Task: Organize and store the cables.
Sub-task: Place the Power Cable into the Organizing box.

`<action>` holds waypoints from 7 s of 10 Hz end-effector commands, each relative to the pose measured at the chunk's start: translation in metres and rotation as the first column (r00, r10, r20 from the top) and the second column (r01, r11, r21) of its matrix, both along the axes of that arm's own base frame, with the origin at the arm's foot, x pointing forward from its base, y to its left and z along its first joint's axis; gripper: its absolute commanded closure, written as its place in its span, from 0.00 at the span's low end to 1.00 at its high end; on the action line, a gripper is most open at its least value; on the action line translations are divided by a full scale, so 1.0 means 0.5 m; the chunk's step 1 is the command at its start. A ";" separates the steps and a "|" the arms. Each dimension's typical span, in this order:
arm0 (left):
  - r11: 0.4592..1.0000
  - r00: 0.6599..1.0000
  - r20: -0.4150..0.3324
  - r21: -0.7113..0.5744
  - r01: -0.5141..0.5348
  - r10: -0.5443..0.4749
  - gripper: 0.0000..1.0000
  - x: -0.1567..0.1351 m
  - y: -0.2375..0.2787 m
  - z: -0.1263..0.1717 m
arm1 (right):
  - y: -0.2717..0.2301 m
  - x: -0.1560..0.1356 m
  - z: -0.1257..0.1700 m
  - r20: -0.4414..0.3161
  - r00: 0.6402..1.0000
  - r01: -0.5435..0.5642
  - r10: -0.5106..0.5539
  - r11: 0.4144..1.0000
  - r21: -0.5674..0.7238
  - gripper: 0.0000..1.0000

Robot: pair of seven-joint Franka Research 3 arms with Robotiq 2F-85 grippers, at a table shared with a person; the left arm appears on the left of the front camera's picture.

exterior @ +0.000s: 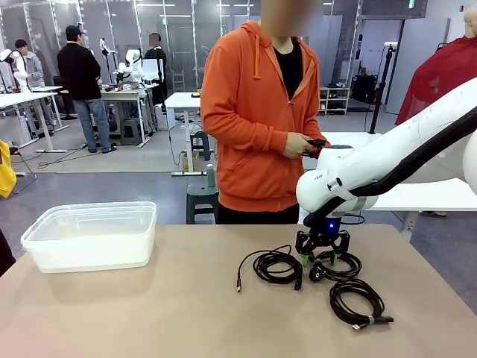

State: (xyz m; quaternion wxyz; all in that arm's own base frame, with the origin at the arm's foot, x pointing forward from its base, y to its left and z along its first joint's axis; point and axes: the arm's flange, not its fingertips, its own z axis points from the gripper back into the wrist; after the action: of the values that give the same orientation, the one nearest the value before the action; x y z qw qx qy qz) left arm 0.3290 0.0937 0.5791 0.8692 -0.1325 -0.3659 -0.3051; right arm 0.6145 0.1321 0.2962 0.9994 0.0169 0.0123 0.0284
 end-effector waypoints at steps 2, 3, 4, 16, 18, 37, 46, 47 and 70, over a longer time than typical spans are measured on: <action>1.000 1.000 0.002 0.003 0.014 -0.014 0.00 -0.003 -0.001 -0.001 | 0.013 0.015 0.011 0.004 1.000 0.014 -0.014 0.998 -0.057 0.34; 1.000 1.000 0.002 0.003 0.014 -0.014 0.00 -0.003 -0.001 -0.001 | 0.015 0.016 0.011 0.000 1.000 0.009 -0.009 0.998 -0.060 0.43; 1.000 1.000 0.002 0.003 0.014 -0.014 0.00 -0.003 -0.001 -0.001 | 0.017 0.015 0.010 -0.001 1.000 0.009 -0.009 0.998 -0.069 0.52; 1.000 1.000 0.002 0.003 0.014 -0.014 0.00 -0.003 -0.001 -0.001 | 0.014 -0.006 0.232 0.007 0.996 -0.086 0.087 0.994 -0.062 1.00; 1.000 1.000 0.002 0.003 0.014 -0.014 0.00 -0.003 -0.001 -0.001 | 0.005 -0.007 0.254 0.038 0.995 -0.090 0.091 0.996 -0.027 1.00; 1.000 1.000 0.002 0.003 0.014 -0.014 0.00 -0.003 -0.001 -0.001 | 0.311 -0.204 0.310 0.001 0.986 -0.165 0.166 0.984 -0.059 0.79; 1.000 1.000 0.002 0.003 0.014 -0.014 0.00 -0.003 -0.001 -0.001 | 0.445 -0.316 0.248 0.050 0.972 -0.229 0.228 0.973 0.021 0.79; 1.000 1.000 0.002 0.003 0.014 -0.014 0.00 -0.003 -0.001 -0.001 | 0.464 -0.319 0.228 0.043 0.970 -0.242 0.241 0.970 0.029 0.79; 1.000 1.000 0.002 0.003 0.014 -0.014 0.00 -0.003 -0.001 -0.001 | 0.443 -0.290 0.291 0.144 0.920 -0.378 0.366 0.924 0.066 0.00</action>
State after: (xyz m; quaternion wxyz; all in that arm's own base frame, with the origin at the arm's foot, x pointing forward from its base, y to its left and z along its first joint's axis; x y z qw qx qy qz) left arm 0.3289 0.0936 0.5788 0.8691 -0.1328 -0.3659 -0.3053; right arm 0.4815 0.3822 0.4386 0.9772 0.0538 -0.0409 0.2013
